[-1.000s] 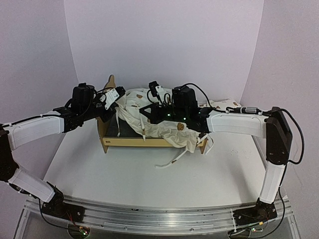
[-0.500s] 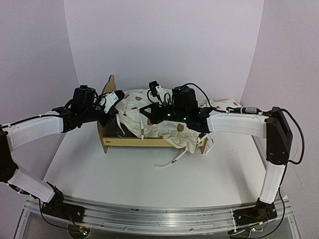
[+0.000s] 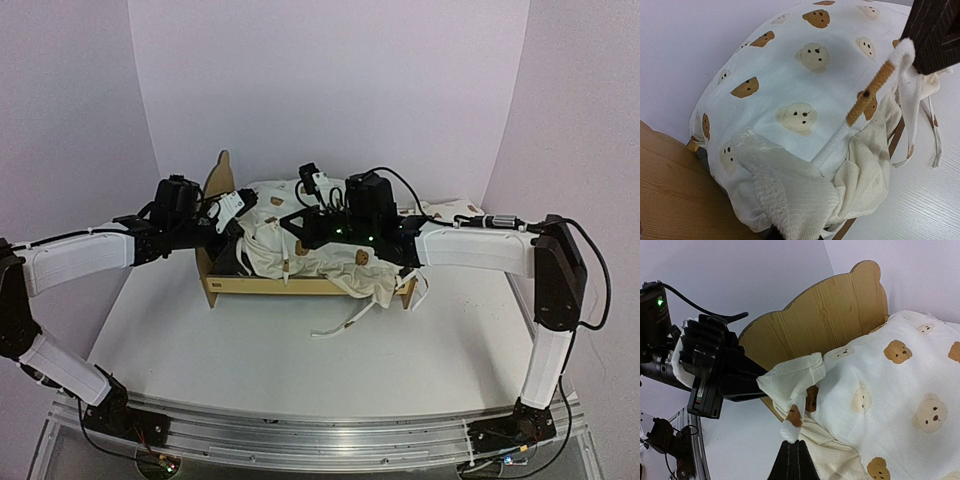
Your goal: Set up the pet bed
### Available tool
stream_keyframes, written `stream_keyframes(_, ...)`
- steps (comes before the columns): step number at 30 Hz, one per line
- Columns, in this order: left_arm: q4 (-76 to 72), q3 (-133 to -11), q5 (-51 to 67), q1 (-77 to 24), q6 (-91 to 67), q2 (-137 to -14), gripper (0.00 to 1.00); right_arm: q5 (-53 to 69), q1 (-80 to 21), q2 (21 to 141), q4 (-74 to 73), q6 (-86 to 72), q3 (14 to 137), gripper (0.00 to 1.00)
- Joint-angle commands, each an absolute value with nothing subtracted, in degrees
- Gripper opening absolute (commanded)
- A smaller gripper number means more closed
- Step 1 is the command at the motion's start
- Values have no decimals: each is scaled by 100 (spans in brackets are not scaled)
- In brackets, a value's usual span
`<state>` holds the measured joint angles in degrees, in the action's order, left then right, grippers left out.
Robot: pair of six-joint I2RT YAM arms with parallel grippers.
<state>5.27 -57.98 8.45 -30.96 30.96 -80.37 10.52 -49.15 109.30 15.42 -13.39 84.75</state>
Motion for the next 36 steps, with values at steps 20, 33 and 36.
stream_keyframes(20,-883,-6126,732,-2892,3711,-8749,0,951,-4899,10480,1736,-1370,8147,0)
stream_keyframes(33,-460,-5468,1059,-3111,3248,-8902,0,1114,-5241,10437,1634,-1493,7192,0)
stream_keyframes(36,-465,-5334,1020,-3107,3268,-8931,0,1043,-5329,10640,1575,-1585,7150,0)
